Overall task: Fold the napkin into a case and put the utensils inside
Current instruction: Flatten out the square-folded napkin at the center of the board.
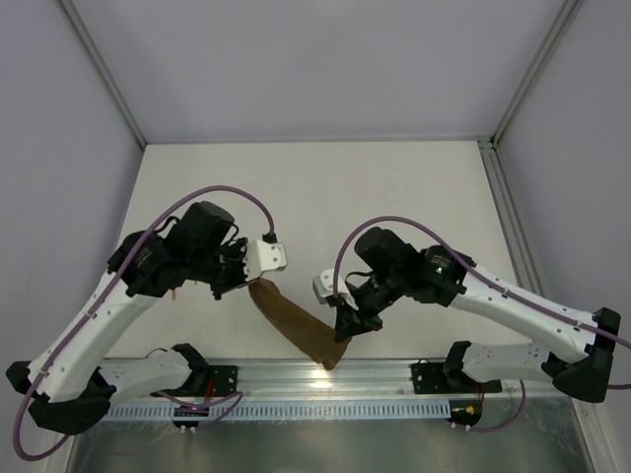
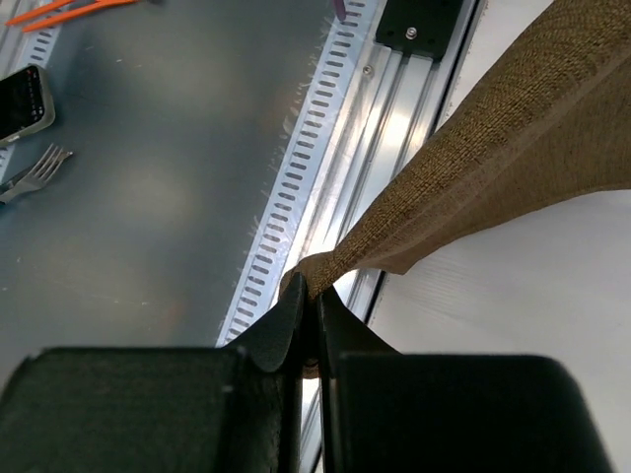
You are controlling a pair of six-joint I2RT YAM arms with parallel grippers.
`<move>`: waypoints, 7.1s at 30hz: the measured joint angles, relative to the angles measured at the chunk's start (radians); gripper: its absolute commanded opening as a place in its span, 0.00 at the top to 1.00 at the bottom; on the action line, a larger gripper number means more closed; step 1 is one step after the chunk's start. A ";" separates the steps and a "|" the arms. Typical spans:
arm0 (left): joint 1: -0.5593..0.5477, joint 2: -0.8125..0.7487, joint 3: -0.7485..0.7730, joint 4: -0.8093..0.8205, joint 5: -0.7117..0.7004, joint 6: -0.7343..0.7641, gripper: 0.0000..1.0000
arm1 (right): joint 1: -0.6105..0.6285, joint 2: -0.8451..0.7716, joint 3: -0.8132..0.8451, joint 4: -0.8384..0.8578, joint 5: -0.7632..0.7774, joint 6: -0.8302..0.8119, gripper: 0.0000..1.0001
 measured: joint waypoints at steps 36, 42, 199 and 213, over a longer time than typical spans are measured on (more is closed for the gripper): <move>0.262 0.718 0.037 0.359 -0.123 -0.057 1.00 | -0.573 0.763 0.275 -0.027 0.107 -0.164 0.97; 0.278 0.929 0.163 0.467 -0.157 -0.095 1.00 | -0.623 0.875 0.304 0.046 0.147 -0.135 0.97; 0.486 0.875 -0.156 0.719 0.190 -0.388 1.00 | -0.392 1.260 0.807 0.527 0.719 0.999 0.97; 0.476 0.858 -0.173 0.723 0.178 -0.383 0.98 | -0.404 1.286 0.854 0.566 0.735 1.027 0.96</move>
